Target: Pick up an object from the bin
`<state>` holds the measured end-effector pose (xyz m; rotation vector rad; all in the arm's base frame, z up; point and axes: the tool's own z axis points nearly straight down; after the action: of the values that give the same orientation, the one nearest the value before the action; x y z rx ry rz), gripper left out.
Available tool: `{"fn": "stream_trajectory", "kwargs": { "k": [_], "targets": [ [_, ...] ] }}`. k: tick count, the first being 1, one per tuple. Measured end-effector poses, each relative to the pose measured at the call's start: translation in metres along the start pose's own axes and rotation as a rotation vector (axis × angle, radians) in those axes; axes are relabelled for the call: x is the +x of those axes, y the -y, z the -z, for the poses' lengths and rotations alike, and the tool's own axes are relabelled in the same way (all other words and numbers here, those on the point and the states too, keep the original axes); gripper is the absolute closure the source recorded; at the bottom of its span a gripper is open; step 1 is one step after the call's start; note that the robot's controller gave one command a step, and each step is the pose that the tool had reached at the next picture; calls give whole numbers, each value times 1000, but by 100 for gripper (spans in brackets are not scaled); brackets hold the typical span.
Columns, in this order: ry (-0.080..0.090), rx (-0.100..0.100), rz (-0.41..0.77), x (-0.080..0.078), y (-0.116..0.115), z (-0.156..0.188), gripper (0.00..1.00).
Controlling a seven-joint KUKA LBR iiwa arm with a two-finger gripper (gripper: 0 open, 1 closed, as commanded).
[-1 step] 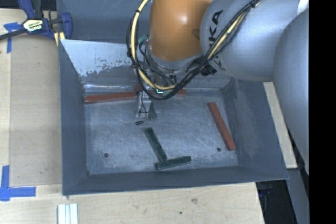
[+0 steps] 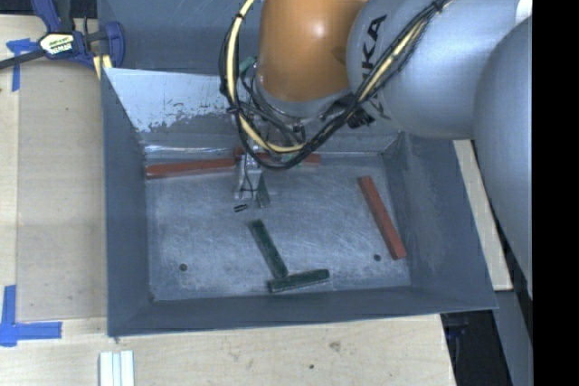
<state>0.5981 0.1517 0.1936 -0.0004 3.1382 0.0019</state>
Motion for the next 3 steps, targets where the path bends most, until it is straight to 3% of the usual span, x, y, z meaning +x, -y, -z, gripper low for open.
{"fn": "stream_trajectory", "kwargs": {
  "k": [1, 2, 3],
  "targets": [
    [2, -1, -107, -16, -35, -61, 0],
    [-2, 1, -26, -25, -47, -123, 0],
    [-3, 1, -155, -23, -50, -123, 0]
  ]
}}
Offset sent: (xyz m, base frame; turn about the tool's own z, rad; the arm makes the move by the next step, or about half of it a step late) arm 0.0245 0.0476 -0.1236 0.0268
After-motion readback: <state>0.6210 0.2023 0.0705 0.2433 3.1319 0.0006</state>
